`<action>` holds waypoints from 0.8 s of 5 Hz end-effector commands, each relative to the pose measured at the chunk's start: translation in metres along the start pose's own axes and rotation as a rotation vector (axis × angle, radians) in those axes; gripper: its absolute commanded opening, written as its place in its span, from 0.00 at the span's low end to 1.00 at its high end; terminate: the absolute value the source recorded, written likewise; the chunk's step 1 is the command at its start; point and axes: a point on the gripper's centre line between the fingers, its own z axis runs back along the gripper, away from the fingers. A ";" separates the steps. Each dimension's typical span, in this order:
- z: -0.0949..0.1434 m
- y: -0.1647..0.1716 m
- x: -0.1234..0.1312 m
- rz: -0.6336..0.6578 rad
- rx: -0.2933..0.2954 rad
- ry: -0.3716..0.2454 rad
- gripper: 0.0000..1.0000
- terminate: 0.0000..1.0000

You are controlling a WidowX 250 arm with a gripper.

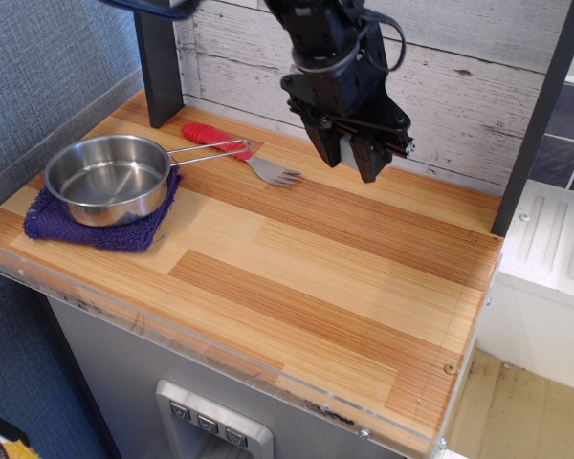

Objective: Move the grey cube to the right of the fork.

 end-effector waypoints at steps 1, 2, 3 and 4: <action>-0.016 0.009 0.023 -0.048 0.007 -0.024 0.00 0.00; -0.029 0.011 0.022 -0.046 0.018 -0.005 0.00 0.00; -0.041 0.016 0.019 -0.020 0.015 0.006 0.00 0.00; -0.050 0.019 0.018 -0.015 0.008 0.024 0.00 0.00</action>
